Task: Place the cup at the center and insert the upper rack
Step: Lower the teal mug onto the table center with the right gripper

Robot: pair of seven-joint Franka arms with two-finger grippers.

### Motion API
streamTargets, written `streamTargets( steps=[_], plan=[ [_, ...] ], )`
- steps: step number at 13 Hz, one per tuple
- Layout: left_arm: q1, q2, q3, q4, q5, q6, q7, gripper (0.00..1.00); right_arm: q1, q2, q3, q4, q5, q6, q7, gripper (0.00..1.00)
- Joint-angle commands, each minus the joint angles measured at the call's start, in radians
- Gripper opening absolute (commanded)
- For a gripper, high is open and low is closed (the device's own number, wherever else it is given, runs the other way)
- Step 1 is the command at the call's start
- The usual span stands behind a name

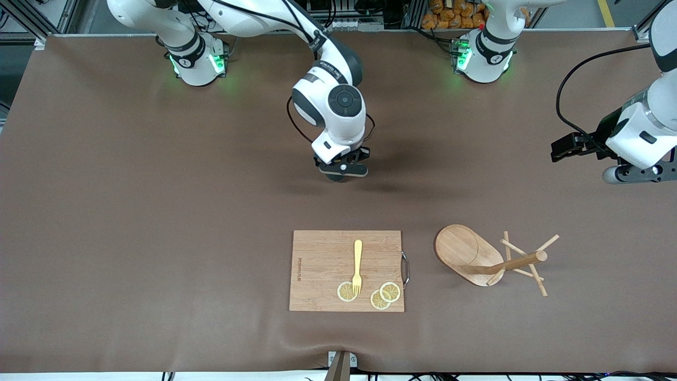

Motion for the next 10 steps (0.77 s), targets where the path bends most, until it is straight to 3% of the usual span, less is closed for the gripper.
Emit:
streamTargets(
  steps=[1, 5, 10],
  plan=[
    [0.009, -0.001, -0.003, -0.001, -0.011, 0.010, 0.016, 1.00, 0.020, 0.027, -0.007, 0.040, 0.016, -0.007, 0.024, 0.00],
    [0.004, -0.001, -0.003, -0.001, -0.011, 0.010, 0.016, 1.00, 0.028, 0.049, -0.007, 0.041, 0.016, 0.000, 0.049, 0.00],
    [0.000, -0.007, -0.005, 0.010, 0.001, -0.001, -0.004, 1.00, 0.026, 0.059, -0.007, 0.041, 0.084, 0.028, 0.108, 0.00]
  ],
)
